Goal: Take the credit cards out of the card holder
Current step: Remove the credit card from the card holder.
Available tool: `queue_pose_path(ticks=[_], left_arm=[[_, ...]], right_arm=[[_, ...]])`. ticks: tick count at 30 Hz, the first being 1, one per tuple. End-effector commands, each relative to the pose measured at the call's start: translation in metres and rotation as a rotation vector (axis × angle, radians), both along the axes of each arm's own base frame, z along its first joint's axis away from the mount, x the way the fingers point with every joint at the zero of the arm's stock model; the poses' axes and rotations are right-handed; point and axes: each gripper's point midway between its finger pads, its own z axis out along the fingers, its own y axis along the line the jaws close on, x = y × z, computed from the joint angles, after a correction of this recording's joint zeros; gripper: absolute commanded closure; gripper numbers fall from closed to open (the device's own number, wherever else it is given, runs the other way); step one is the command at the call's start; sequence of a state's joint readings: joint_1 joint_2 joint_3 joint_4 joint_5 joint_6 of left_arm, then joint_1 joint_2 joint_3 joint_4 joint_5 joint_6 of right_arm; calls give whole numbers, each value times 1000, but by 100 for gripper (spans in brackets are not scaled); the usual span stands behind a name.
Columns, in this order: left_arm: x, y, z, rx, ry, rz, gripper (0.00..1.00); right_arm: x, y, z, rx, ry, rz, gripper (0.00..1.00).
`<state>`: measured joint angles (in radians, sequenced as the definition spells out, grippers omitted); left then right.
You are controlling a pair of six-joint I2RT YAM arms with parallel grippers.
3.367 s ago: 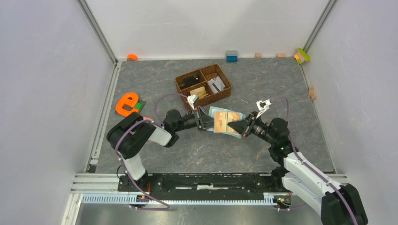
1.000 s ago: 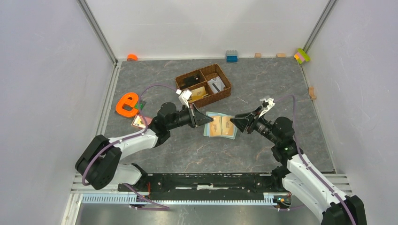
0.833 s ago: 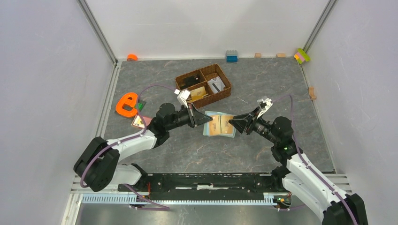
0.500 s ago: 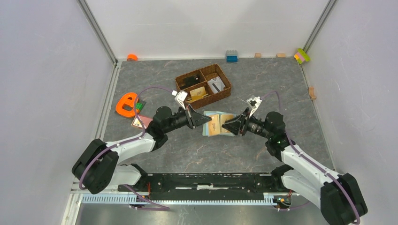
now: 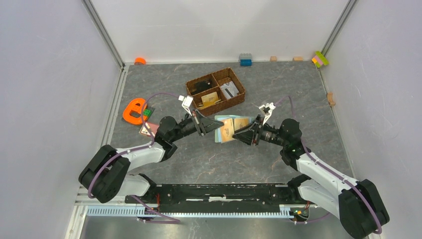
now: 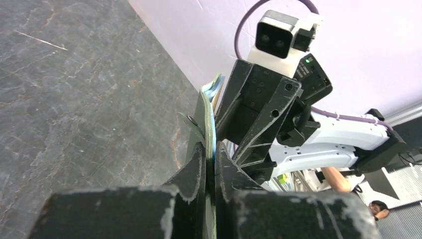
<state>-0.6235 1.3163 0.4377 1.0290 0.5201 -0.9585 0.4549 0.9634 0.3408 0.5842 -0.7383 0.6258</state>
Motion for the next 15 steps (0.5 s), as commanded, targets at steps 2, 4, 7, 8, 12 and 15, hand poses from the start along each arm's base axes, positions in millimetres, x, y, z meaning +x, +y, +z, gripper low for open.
queue_pose_path(ticks=[2,4,7,8,12,15], left_arm=[[-11,0,29,-98,-68,-51,98],[-10,0,27,-95,-64,-49,98],[-8,0,25,-91,-56,-44,98],[-7,0,24,-88,-53,-43,98],[-5,-1,21,-67,-48,-35,98],[-6,0,22,-62,-55,-34,98]], right_arm=[[-4,9,23,41,-69,54,61],[-10,12,27,60,-75,82,65],[-16,13,34,98,-84,109,74],[-18,13,35,106,-86,113,77],[-24,12,44,143,-110,126,83],[-28,11,49,163,-124,135,89]])
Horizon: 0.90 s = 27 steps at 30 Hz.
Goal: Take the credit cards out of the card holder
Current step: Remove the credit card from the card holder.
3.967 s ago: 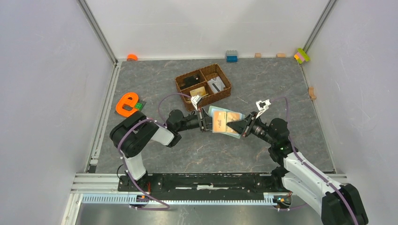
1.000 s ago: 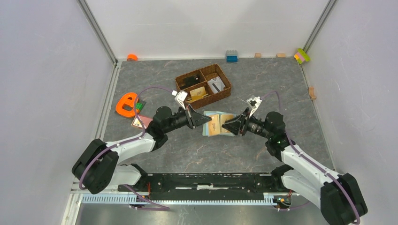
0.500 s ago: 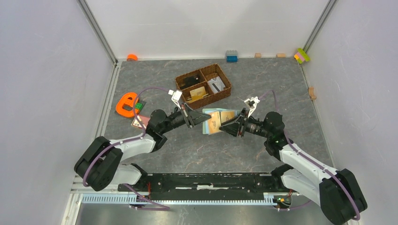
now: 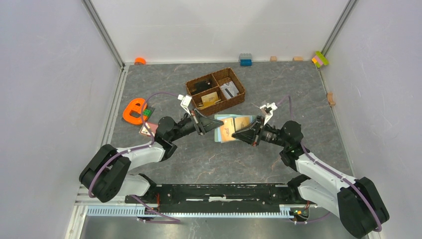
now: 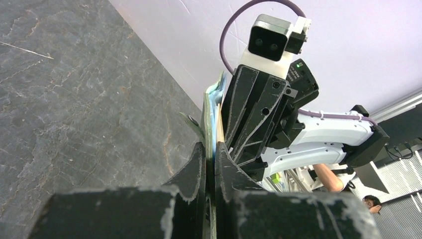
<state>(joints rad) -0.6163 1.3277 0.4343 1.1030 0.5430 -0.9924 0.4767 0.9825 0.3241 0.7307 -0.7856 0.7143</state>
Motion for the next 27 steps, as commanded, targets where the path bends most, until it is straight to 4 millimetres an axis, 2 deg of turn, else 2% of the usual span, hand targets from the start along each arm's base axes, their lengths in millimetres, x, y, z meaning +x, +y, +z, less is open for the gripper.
queue_pose_path(ticks=[1,2,4,7,9,11,14,17,18,21,23,25,27], left_arm=[[-3,-1,11,-18,-38,-16,98],[-4,-2,11,-18,-40,-22,97],[-6,-3,13,-27,-44,-36,88],[-8,-3,15,-43,-48,-49,64],[-9,-5,16,-46,-48,-62,57],[-11,-9,15,-42,-47,-84,54],[-13,-15,13,-25,-39,-106,53],[-16,-20,12,-7,-49,-123,58],[-17,-21,13,-4,-53,-126,61],[-19,-19,15,-8,-61,-122,82],[-18,-16,16,-12,-67,-105,91],[-17,-13,17,-15,-68,-80,91],[-15,-9,18,-20,-69,-58,88]], right_arm=[[-16,2,34,96,-111,64,92],[-17,2,34,102,-108,68,96],[-18,2,36,116,-105,73,100],[-17,2,34,118,-90,65,100],[-15,1,34,119,-85,57,100],[-14,0,33,121,-85,45,100],[-12,-2,34,124,-96,25,100],[-9,-4,33,116,-99,0,100],[-7,-5,32,111,-96,-10,100],[-2,-9,29,106,-88,-40,100],[3,-13,26,101,-72,-67,100],[9,-18,21,95,-50,-96,100],[14,-22,16,88,-26,-118,100]])
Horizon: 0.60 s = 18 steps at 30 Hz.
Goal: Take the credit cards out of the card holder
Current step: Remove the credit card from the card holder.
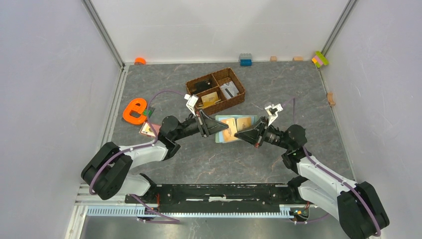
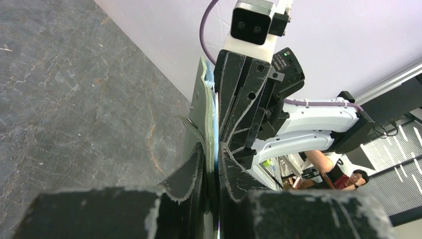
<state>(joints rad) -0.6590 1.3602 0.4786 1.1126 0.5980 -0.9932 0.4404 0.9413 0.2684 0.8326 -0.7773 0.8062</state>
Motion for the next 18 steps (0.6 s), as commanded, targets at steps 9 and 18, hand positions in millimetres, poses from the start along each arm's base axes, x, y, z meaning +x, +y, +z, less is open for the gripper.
queue_pose_path(ticks=[9,18], left_arm=[[1,11,14,-29,-51,47,89],[-13,1,21,-42,-91,-47,98]], right_arm=[[18,-15,2,23,-2,-89,100],[4,-11,14,76,-32,-6,73]])
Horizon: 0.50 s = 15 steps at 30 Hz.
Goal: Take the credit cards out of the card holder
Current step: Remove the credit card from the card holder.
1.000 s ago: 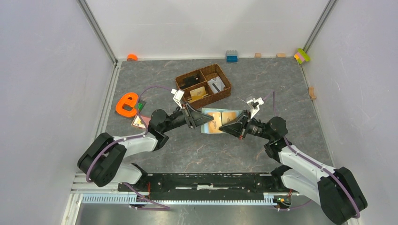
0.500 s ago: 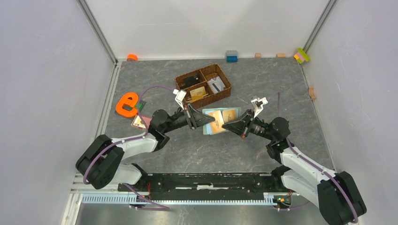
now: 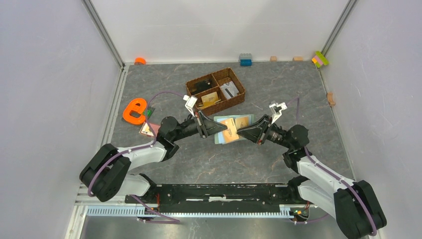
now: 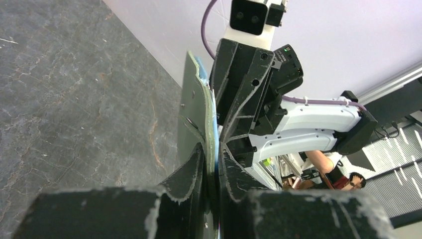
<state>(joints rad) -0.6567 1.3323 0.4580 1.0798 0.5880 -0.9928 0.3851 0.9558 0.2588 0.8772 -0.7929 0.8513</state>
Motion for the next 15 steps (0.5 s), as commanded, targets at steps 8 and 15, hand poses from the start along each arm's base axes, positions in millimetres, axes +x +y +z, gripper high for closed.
queue_pose_path(ticks=[8,15], left_arm=[[-32,-13,38,-105,-144,-172,98],[-32,-17,36,-104,-128,-185,98]], right_arm=[[-15,-1,22,92,-77,66,64],[-23,-1,30,125,-101,94,68]])
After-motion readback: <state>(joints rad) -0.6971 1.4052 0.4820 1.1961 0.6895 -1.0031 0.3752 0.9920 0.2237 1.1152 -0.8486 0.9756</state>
